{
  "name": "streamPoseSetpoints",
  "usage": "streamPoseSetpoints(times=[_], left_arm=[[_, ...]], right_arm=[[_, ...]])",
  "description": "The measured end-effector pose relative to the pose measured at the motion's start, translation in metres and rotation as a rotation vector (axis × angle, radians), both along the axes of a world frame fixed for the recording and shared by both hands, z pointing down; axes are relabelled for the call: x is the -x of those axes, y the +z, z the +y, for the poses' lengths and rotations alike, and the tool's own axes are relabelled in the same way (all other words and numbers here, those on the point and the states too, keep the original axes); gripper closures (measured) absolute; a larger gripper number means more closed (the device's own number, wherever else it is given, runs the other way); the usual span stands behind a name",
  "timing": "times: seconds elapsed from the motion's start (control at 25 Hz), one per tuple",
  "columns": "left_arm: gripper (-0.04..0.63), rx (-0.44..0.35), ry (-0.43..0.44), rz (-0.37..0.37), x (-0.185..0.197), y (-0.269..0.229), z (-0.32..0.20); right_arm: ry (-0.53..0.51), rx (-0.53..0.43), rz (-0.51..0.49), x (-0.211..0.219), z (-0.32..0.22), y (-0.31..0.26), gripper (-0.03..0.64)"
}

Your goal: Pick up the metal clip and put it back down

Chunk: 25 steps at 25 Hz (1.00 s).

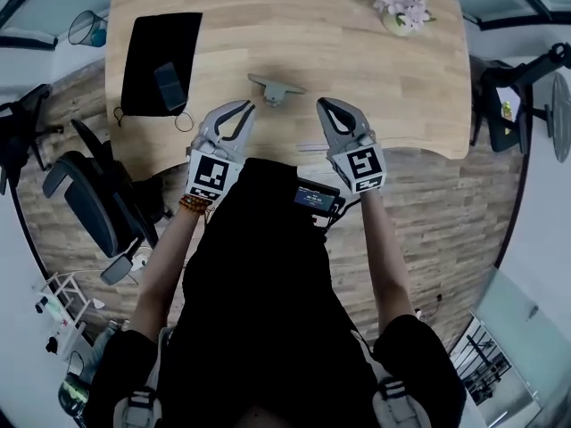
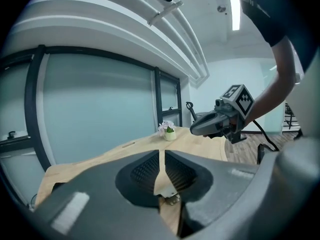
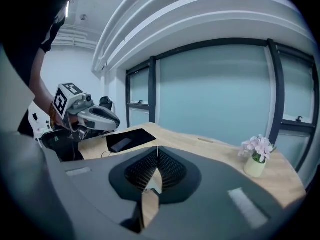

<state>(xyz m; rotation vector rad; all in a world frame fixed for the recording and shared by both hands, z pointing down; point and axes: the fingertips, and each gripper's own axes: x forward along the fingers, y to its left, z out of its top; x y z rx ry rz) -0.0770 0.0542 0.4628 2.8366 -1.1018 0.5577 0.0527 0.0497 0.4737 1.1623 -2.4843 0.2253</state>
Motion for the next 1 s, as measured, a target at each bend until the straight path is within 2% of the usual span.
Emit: streamPoseSetpoints(times=[0.16,0.4,0.64,1.0], left_arm=[[0.552,0.030,0.036,-0.049,-0.001,0.026,-0.009],[0.549,0.036,0.072,-0.156,0.000,0.070,-0.028],[0.518,0.051,0.124,-0.251,-0.003,0.113,-0.039],[0.497,0.073,0.234,-0.399,-0.008,0.171,-0.053]], right_arm=[[-0.028,0.019,0.052,0.002,-0.010,0.025,0.588],[-0.123,0.023,0.205,0.004,-0.020,0.072,0.561],[-0.187,0.012,0.314,0.009,-0.027,0.111,0.541],[-0.306,0.028,0.438,0.020,-0.028,0.161,0.523]])
